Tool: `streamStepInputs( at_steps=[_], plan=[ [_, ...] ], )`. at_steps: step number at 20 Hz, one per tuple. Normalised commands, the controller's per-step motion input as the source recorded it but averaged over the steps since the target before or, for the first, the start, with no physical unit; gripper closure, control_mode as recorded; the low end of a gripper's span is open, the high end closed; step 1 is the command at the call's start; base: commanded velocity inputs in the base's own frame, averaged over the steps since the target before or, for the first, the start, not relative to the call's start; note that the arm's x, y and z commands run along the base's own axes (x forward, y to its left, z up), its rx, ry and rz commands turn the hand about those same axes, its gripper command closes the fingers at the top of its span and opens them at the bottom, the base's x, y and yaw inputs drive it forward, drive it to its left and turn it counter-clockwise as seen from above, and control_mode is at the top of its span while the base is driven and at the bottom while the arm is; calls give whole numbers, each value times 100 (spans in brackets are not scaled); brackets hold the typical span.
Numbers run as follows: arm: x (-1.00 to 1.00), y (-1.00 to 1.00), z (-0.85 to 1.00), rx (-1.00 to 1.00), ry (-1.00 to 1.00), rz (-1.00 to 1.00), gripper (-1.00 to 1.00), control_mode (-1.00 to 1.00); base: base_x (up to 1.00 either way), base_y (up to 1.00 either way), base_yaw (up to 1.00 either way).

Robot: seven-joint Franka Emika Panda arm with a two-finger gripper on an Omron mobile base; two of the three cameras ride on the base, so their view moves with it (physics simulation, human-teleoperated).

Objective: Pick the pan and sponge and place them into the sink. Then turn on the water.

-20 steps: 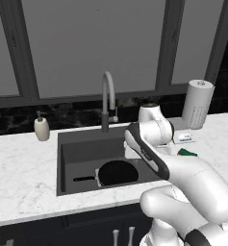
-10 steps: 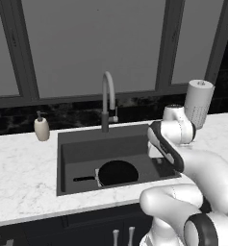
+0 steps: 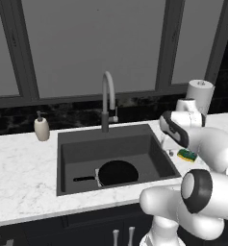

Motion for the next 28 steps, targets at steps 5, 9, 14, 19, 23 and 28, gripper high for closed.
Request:
streamStepInputs(
  at_steps=[5, 9, 14, 19, 23, 28],
  plan=[
    [0, -16, -10, 0, -1, 6, -100, -100, 0, 0, 0],
    [3, -8, -21, 0, -2, 22, -100, -100, 0, 0, 0],
    [20, -45, -19, 1, 0, 40, -100, -100, 0, 0, 0],
    [26, -56, -12, 5, 0, 45, -100, -100, 0, 0, 0],
    [18, -24, -10, 5, 0, 21, -100, -100, 0, 0, 0],
    [25, -1, -10, 2, 1, 3, -100, -100, 0, 0, 0]
  ],
)
